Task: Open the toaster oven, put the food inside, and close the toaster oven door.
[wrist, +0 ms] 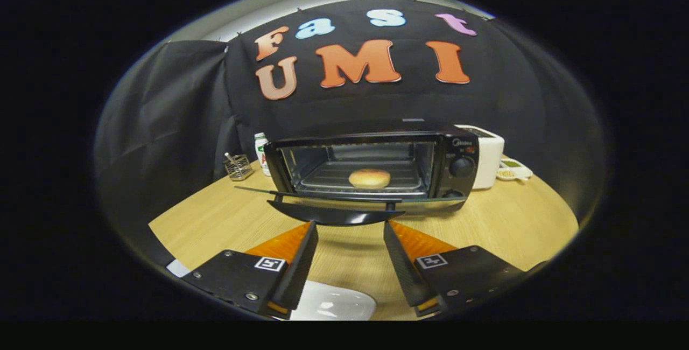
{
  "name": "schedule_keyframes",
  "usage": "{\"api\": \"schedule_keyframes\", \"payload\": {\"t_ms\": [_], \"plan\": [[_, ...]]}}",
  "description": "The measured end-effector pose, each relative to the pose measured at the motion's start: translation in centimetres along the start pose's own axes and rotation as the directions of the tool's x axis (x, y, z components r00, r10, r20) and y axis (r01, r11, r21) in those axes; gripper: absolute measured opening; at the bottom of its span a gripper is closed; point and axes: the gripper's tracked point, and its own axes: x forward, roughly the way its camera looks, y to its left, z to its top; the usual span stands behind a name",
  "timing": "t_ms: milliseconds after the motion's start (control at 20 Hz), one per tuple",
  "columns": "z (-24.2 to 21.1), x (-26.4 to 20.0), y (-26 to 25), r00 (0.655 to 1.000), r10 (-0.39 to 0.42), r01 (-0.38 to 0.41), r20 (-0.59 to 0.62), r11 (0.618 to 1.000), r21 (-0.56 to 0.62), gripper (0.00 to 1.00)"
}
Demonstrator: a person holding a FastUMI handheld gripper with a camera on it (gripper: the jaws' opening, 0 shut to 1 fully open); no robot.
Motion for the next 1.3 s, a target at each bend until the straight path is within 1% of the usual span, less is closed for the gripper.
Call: {"api": "schedule_keyframes", "payload": {"t_ms": [100, 200, 400, 600, 800, 900, 950, 1050, 1100, 1150, 1300], "plan": [[0.7, 1.1, 0.4, 1.0, 0.001, -0.001, 0.001, 1.0, 0.007, 0.73], [1.5, 2.0, 0.5, 1.0, -0.007, 0.007, 0.005, 1.0, -0.017, 0.73], [3.0, 4.3, -0.2, 0.997, -0.072, 0.075, 0.028, 0.992, -0.103, 0.74], [4.4, 6.6, -0.6, 0.99, -0.135, 0.14, 0.046, 0.979, -0.149, 0.74], [5.4, 8.1, 0.9, 0.988, -0.139, 0.152, 0.071, 0.963, -0.223, 0.75], [6.2, 8.6, 1.3, 0.986, -0.143, 0.161, 0.091, 0.957, -0.24, 0.76], [5.7, 8.5, 1.7, 0.988, -0.131, 0.146, 0.08, 0.96, -0.24, 0.76], [5.9, 7.6, 1.9, 0.988, -0.127, 0.146, 0.091, 0.959, -0.244, 0.77], [5.8, 6.7, 2.4, 0.989, -0.109, 0.129, 0.095, 0.962, -0.24, 0.77], [6.3, 5.7, 3.1, 0.99, -0.083, 0.11, 0.116, 0.963, -0.245, 0.78], [9.2, 0.7, 3.5, 0.97, -0.057, 0.126, 0.235, 0.948, -0.292, 0.79]]}}
